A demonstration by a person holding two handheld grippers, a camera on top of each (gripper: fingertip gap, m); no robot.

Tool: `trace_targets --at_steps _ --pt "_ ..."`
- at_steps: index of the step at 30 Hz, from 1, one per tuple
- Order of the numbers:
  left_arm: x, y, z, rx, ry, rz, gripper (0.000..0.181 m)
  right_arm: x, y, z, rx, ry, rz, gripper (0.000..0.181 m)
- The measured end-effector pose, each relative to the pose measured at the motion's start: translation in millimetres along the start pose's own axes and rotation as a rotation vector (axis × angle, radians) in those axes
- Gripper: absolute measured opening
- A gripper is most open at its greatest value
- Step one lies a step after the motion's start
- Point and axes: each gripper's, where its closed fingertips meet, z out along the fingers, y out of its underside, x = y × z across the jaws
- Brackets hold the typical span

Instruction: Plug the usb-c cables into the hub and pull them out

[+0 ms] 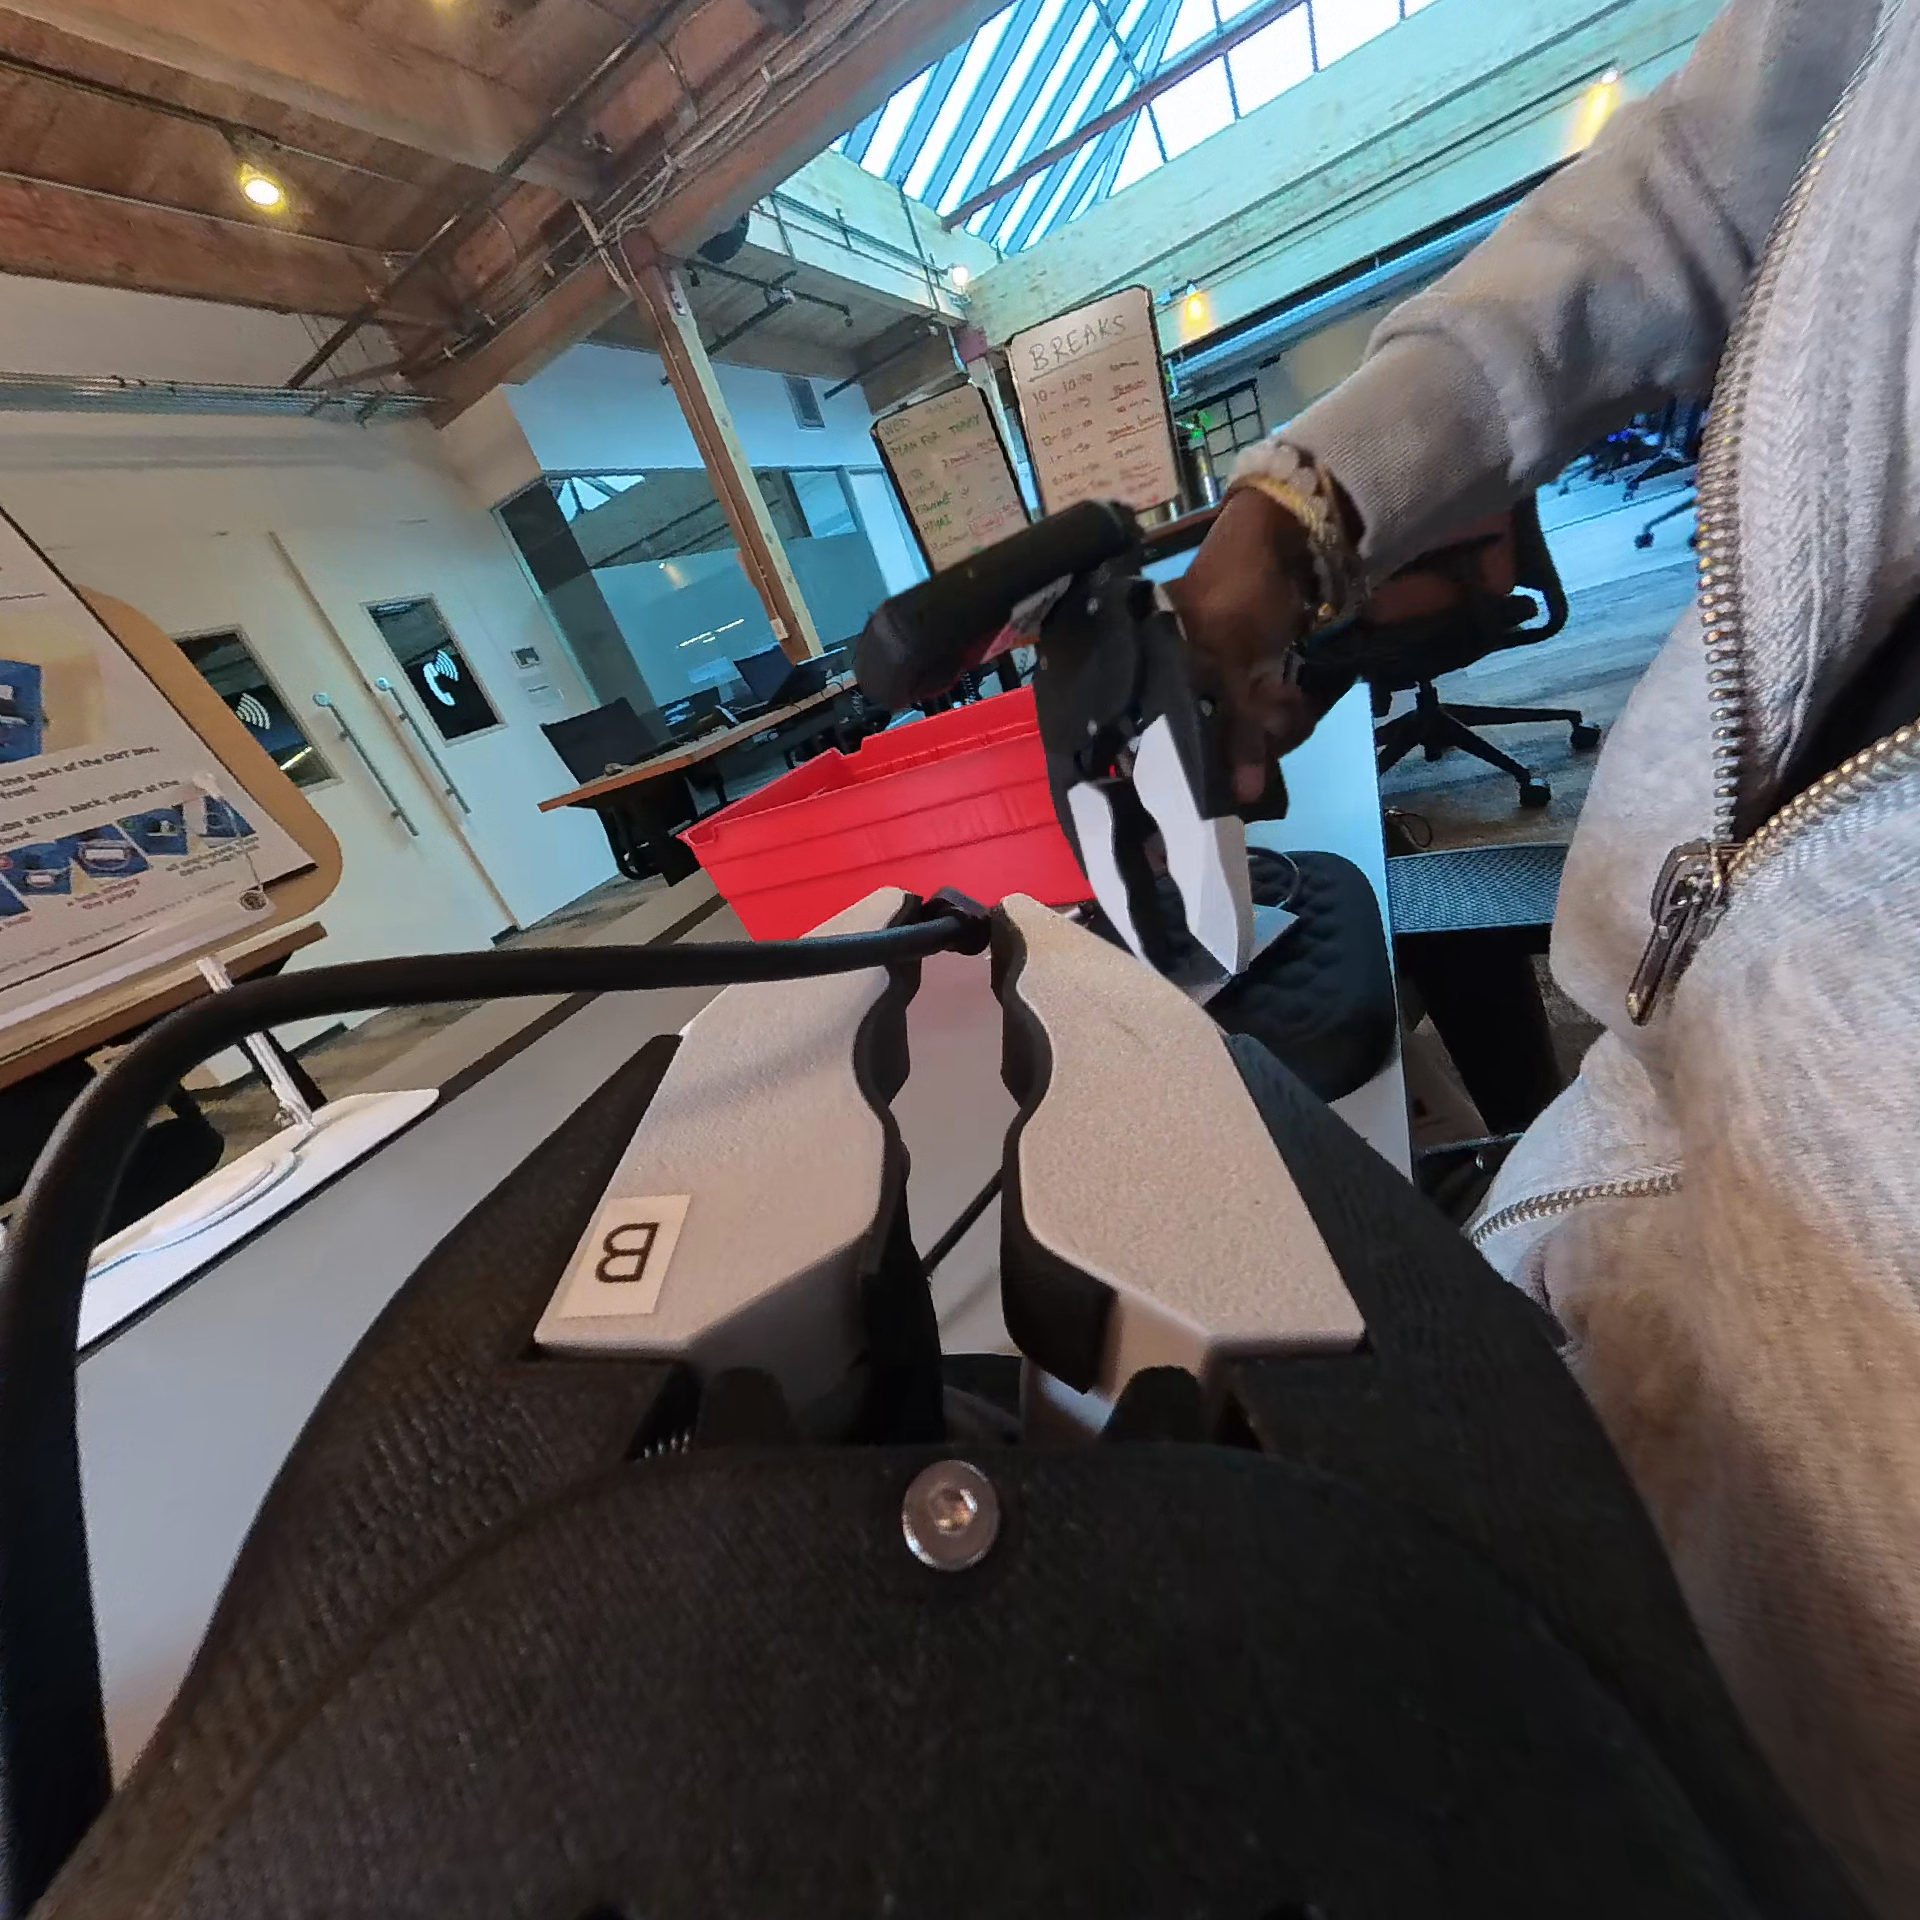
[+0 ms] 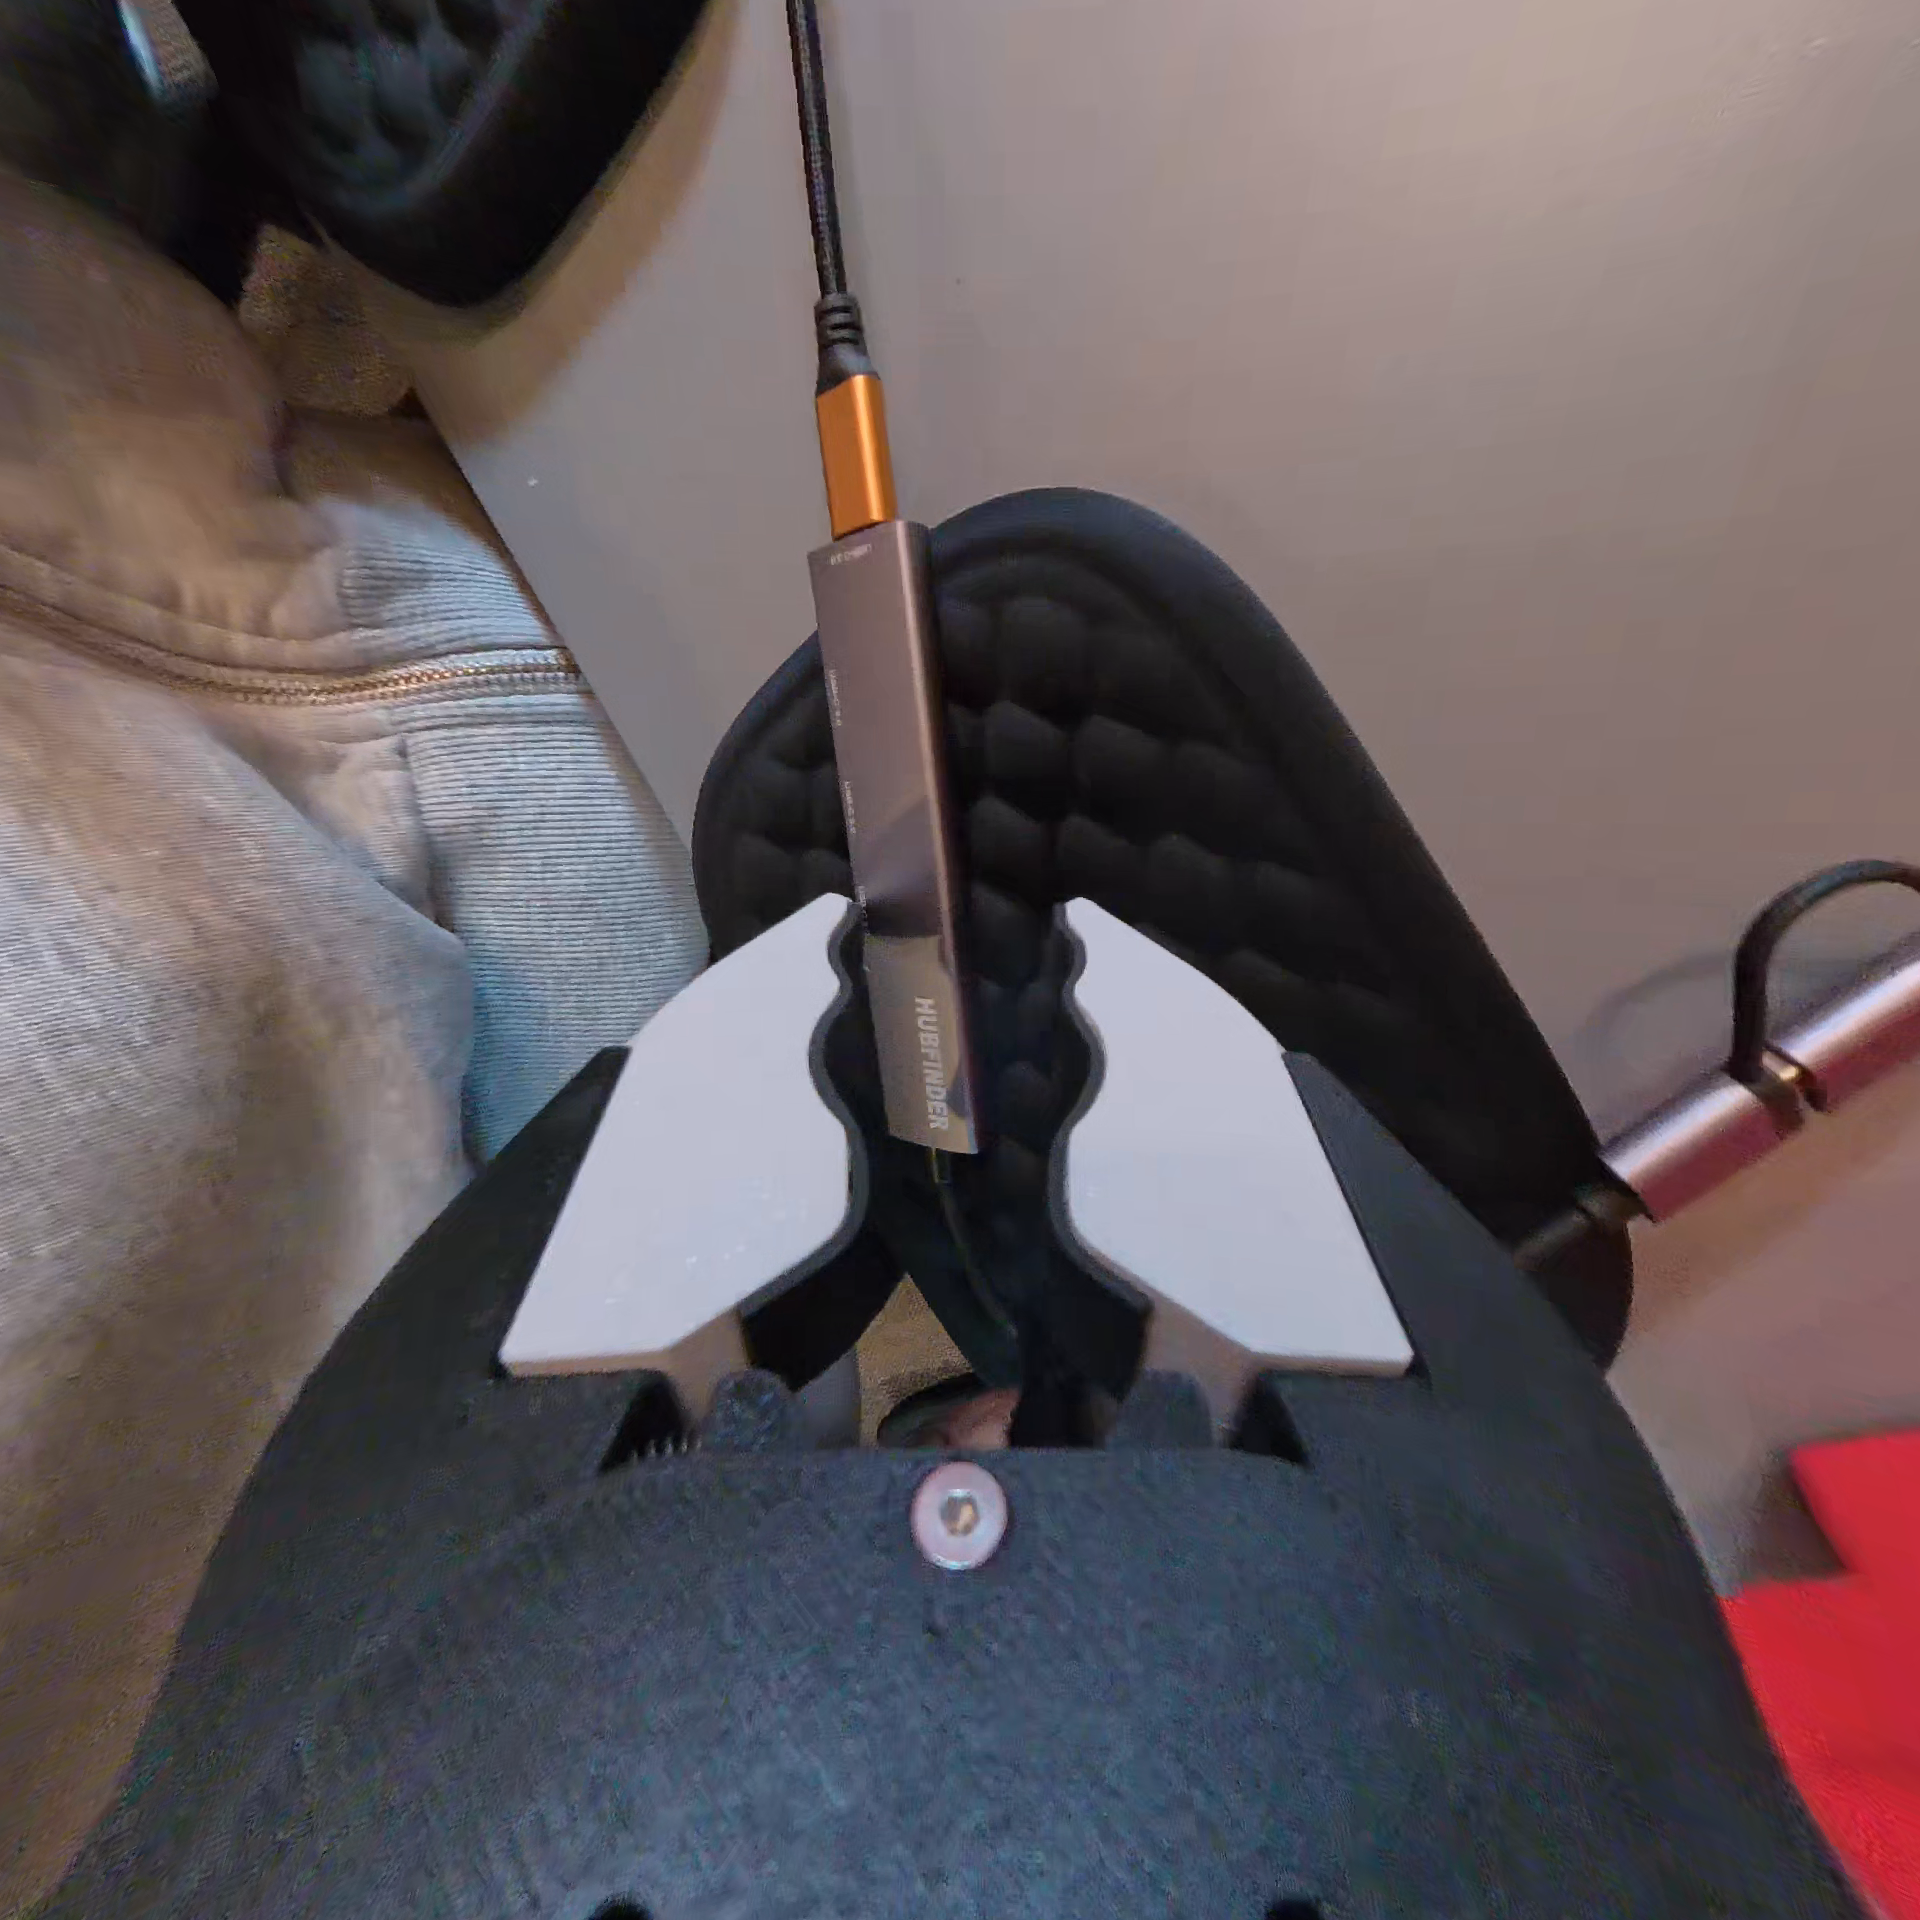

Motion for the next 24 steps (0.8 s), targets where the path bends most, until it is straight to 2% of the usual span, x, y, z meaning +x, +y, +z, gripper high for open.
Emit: trace_targets --at_steps 4,7,9,11,12,13,15,17,21,24 --pt "0.3 0.3 0.5 -0.001 -0.001 0.004 0.012 -1.6 -1.8 1.8 0.005 -0.071 0.013 0.028" --pt "-0.3 -0.3 0.2 0.005 -0.005 0.005 0.012 -1.3 -5.4 -1.4 0.05 0.034 -0.082 0.017" --pt "-1.9 -1.6 -0.3 0.016 -0.013 0.001 0.012 2.5 -12.4 -8.4 0.066 0.264 -0.244 0.013" --pt "-2.8 -2.8 -1.0 0.025 -0.017 -0.003 0.012 26.1 -27.3 -33.4 0.055 0.703 -0.501 0.011" --pt "-3.2 -3.5 -1.4 0.031 -0.02 -0.004 0.012 32.5 -31.2 -43.1 0.027 0.874 -0.618 0.011" --pt "-3.7 -4.3 -1.8 0.037 -0.023 -0.004 0.012 32.6 -27.4 -39.1 -0.006 0.924 -0.672 0.011" --pt "-4.0 -4.9 -2.2 0.042 -0.027 -0.003 0.012 30.8 -17.7 -23.6 0.005 0.916 -0.66 0.009" --pt "-4.1 -5.3 -2.5 0.044 -0.03 0.0 0.012 27.8 -17.3 -22.0 0.034 0.923 -0.683 0.009" --pt "-2.5 -3.3 -0.8 0.03 -0.021 0.004 0.012 28.6 -16.4 -19.7 0.116 0.676 -0.409 0.009" --pt "-2.3 -1.8 0.0 0.02 -0.016 0.0 0.012 37.4 -13.0 -9.6 0.044 0.54 -0.308 0.01"
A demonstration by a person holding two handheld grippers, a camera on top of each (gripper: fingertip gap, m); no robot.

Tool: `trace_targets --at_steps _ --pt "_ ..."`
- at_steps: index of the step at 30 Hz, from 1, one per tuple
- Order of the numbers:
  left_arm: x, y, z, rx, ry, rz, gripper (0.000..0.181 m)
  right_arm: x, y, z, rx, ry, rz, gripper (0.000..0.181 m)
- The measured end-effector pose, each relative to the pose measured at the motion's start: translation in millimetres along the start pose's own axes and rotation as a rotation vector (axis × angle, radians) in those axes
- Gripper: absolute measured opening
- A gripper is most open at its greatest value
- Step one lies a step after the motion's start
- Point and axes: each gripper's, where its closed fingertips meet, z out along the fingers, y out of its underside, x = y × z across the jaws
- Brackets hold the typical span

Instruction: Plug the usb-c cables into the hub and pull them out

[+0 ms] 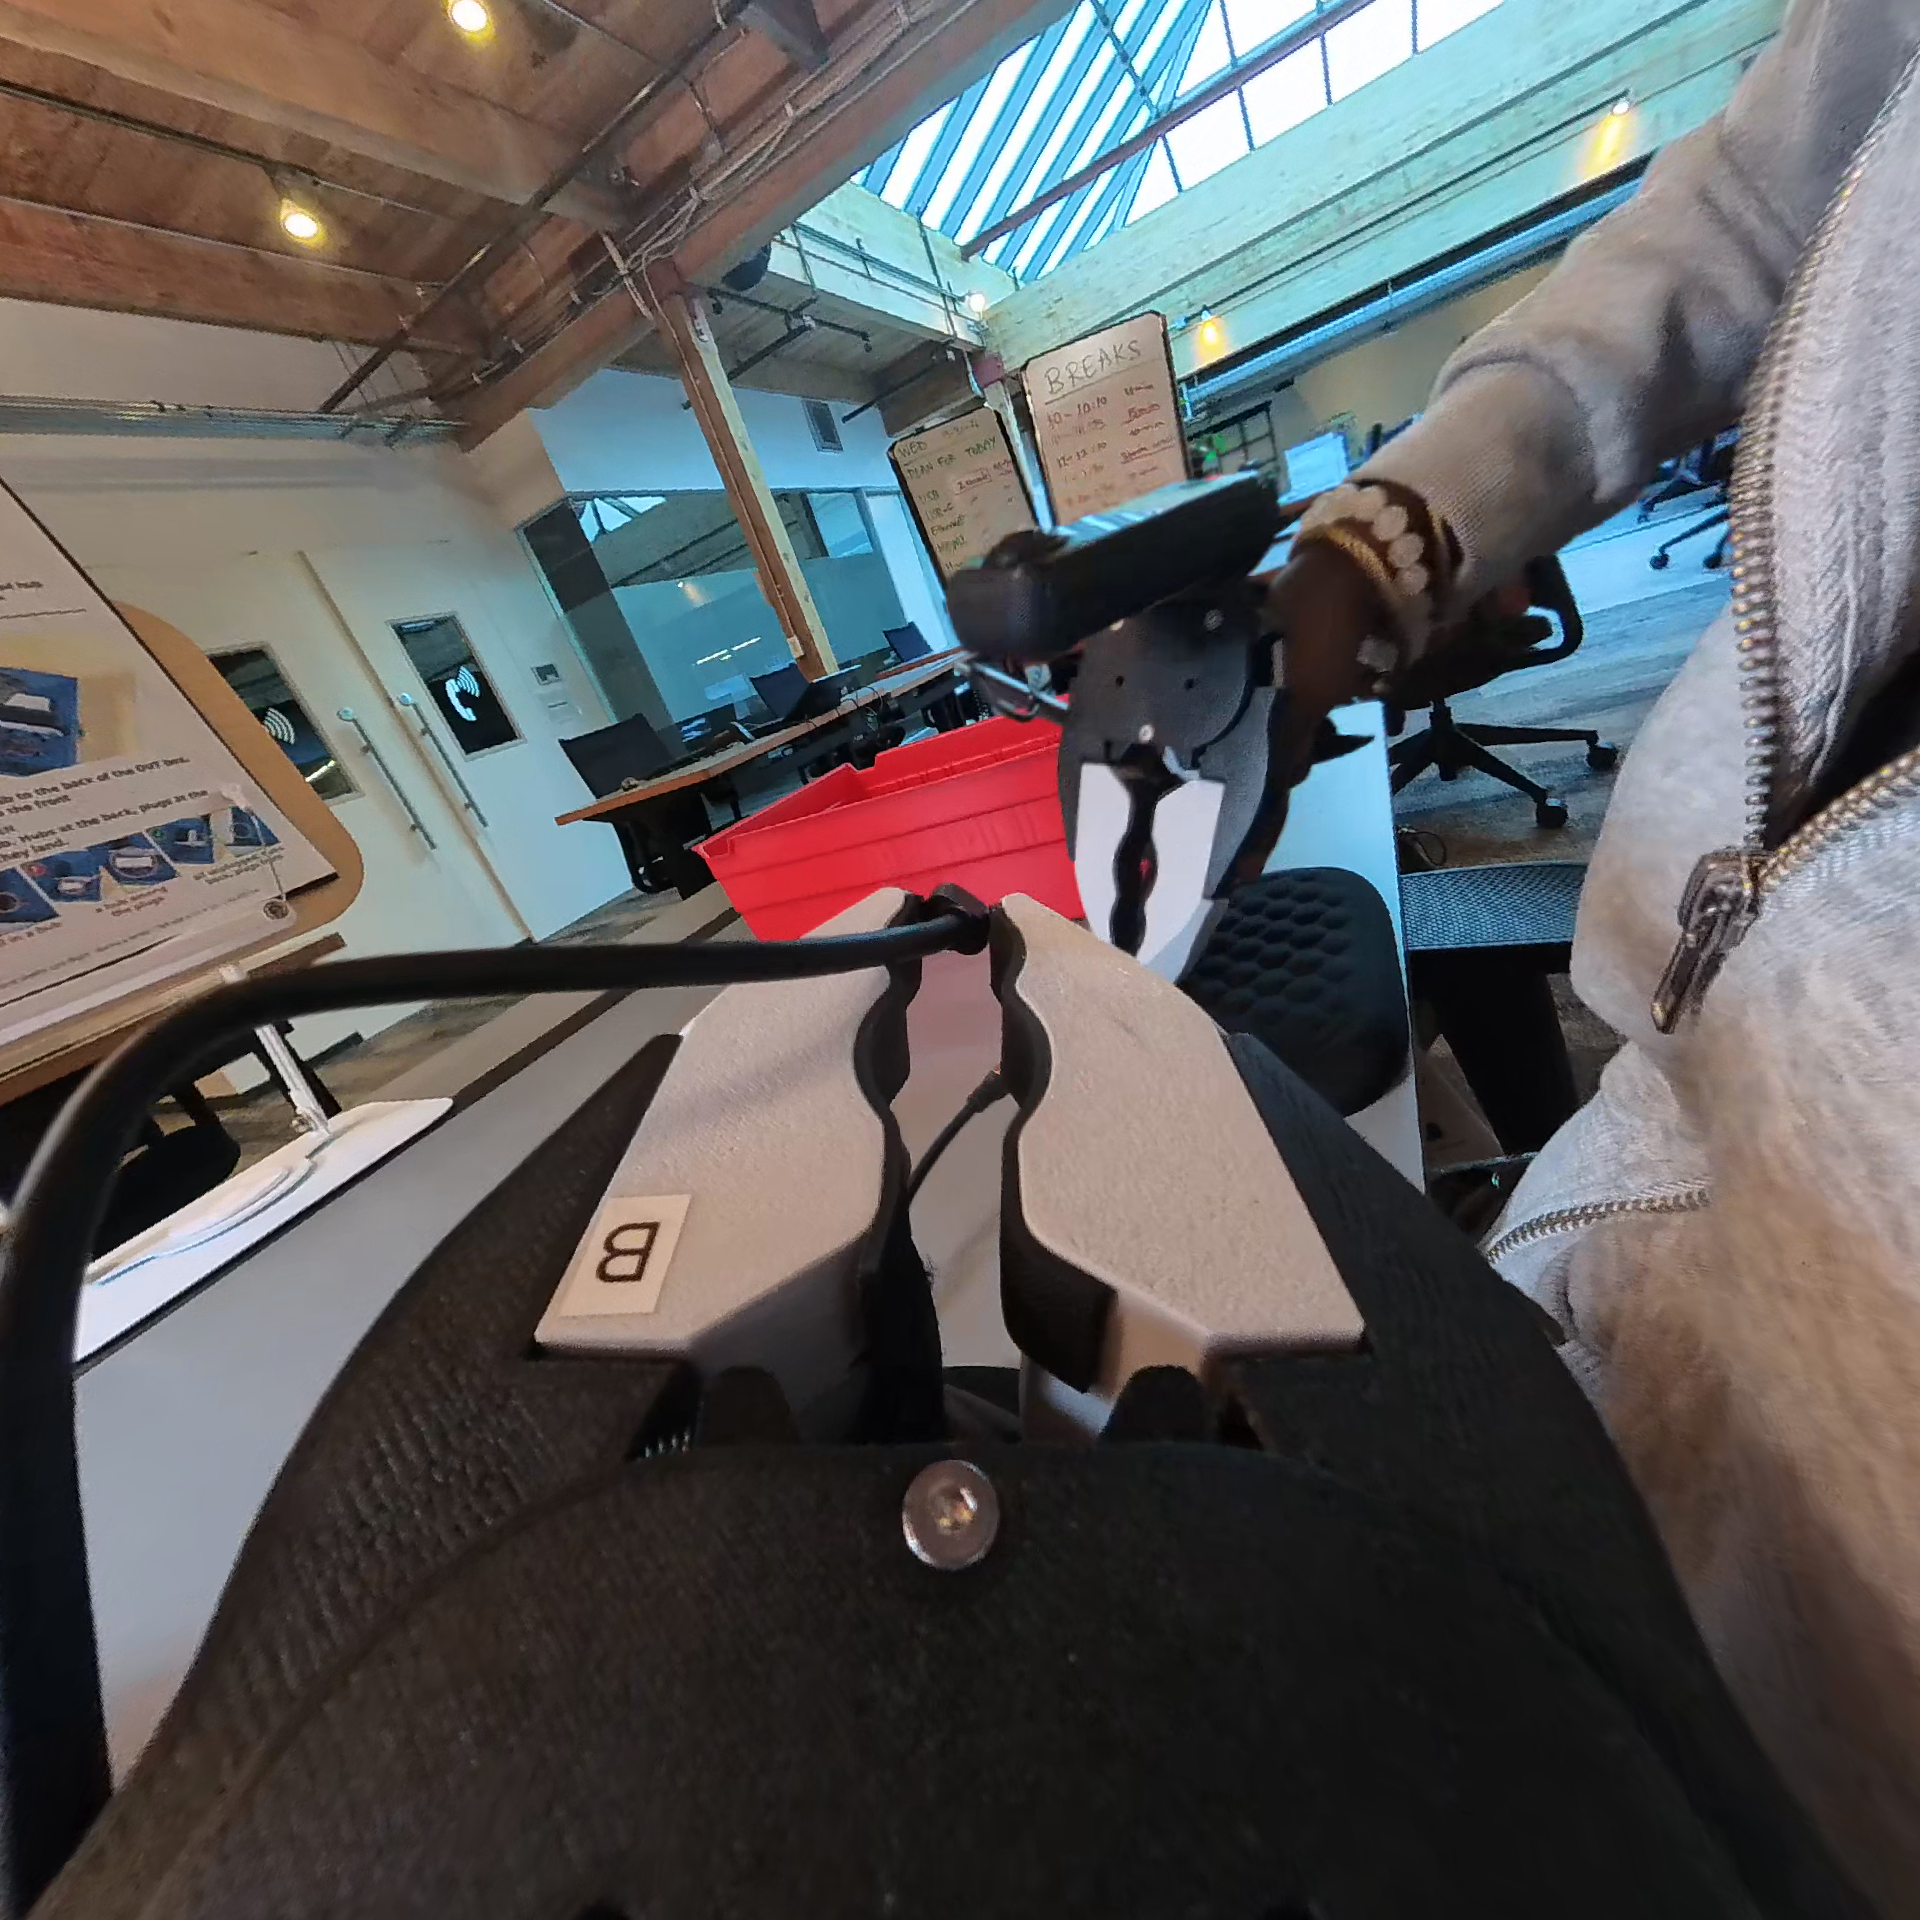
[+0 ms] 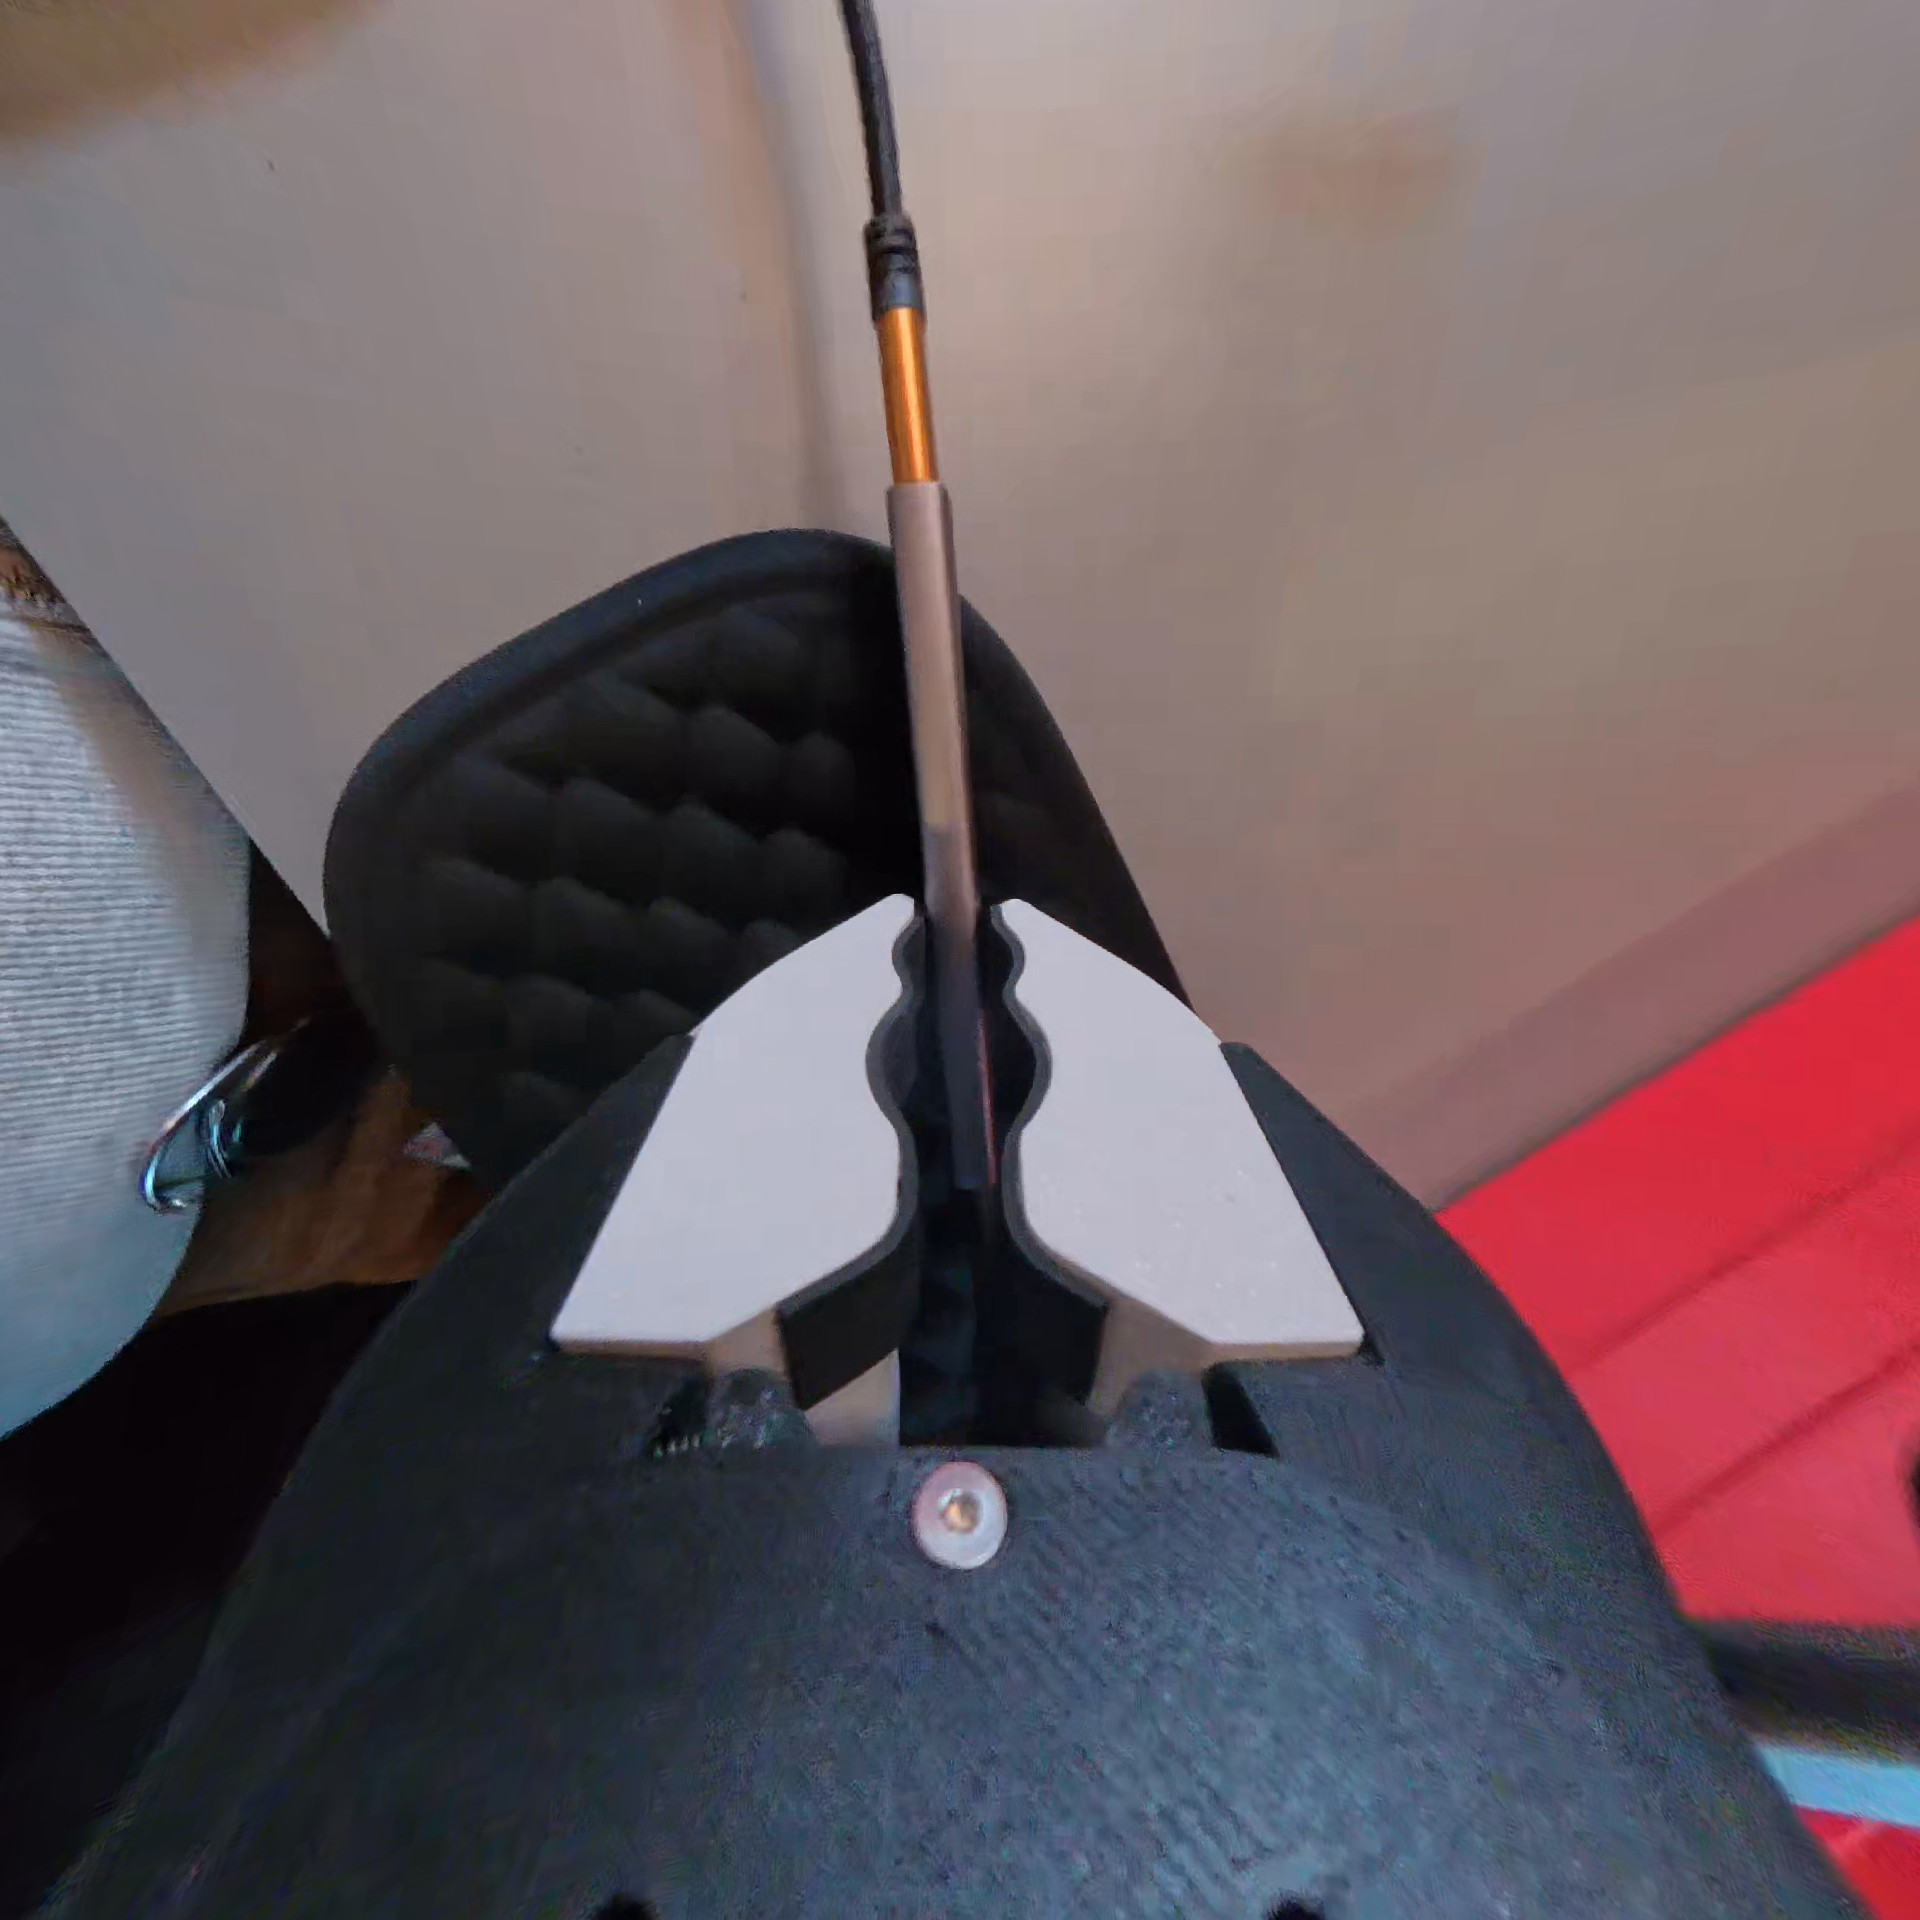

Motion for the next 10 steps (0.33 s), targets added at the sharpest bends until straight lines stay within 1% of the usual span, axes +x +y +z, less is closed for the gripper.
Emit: trace_targets --at_steps 2,3,4,6,9,10 --pt "-0.8 0.7 0.1 -0.004 0.001 -0.011 0.012 -0.1 -0.4 1.2 -0.035 -0.051 -0.042 0.008" --pt "-1.6 1.0 0.2 -0.005 0.001 -0.021 0.012 -0.2 -1.6 -0.6 -0.038 -0.092 -0.013 0.008" --pt "-3.3 1.4 0.3 -0.007 -0.004 -0.033 0.012 -1.3 -4.9 -2.9 -0.011 -0.157 0.062 0.008" --pt "-7.3 2.3 0.6 -0.011 -0.014 -0.066 0.012 -7.4 -23.0 -15.1 0.117 -0.386 0.319 0.008" --pt "-12.7 3.2 1.0 -0.015 -0.023 -0.113 0.012 -5.3 -68.7 -54.0 0.411 -0.828 0.753 0.008" --pt "-14.2 4.2 1.7 -0.024 -0.027 -0.125 0.012 -1.8 -79.8 -64.4 0.492 -0.957 0.864 0.008"
